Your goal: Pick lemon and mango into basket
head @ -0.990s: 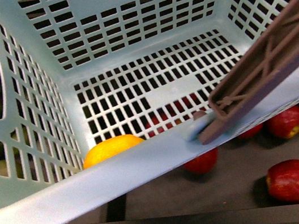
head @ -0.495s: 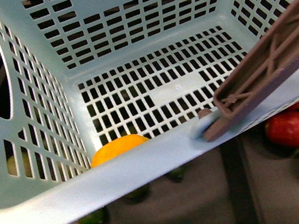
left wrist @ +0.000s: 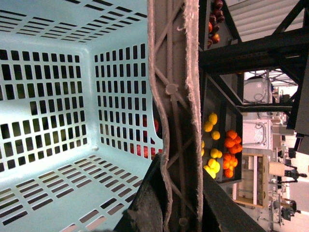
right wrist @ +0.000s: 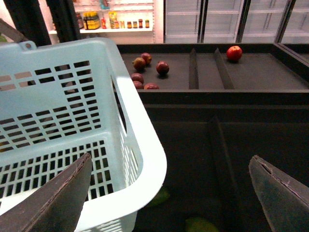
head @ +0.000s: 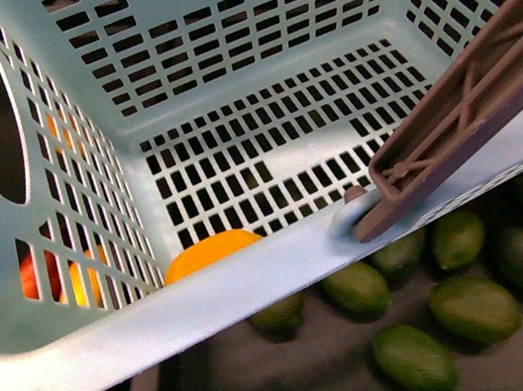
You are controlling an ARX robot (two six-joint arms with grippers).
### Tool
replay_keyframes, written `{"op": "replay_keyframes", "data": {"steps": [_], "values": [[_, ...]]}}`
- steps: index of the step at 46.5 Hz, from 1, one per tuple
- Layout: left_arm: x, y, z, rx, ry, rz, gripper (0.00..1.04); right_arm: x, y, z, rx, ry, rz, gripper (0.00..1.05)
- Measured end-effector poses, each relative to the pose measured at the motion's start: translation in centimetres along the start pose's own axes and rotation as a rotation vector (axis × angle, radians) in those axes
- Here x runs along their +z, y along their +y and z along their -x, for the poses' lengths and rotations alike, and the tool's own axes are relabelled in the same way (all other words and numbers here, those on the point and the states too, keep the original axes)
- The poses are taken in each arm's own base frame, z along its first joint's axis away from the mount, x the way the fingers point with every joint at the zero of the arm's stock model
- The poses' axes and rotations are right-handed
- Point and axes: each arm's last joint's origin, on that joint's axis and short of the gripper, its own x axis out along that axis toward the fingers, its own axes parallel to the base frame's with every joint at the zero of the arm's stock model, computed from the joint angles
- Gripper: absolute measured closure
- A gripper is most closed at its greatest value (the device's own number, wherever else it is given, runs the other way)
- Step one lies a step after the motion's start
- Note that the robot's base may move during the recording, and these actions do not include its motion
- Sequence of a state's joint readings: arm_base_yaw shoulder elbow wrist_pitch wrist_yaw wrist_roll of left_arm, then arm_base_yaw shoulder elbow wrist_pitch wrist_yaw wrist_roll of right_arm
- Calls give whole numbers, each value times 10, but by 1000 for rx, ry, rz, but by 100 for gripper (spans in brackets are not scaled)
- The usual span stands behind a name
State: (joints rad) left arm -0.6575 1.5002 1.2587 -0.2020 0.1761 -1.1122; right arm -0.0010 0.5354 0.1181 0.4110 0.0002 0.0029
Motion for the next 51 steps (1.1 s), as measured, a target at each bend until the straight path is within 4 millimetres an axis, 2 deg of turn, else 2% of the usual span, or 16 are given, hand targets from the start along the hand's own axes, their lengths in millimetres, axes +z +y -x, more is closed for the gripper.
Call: {"op": "replay_keyframes", "data": {"steps": [51], "values": [[0, 0, 0, 0, -2, 1, 98, 0, 0, 0, 0, 0, 0, 9]]}}
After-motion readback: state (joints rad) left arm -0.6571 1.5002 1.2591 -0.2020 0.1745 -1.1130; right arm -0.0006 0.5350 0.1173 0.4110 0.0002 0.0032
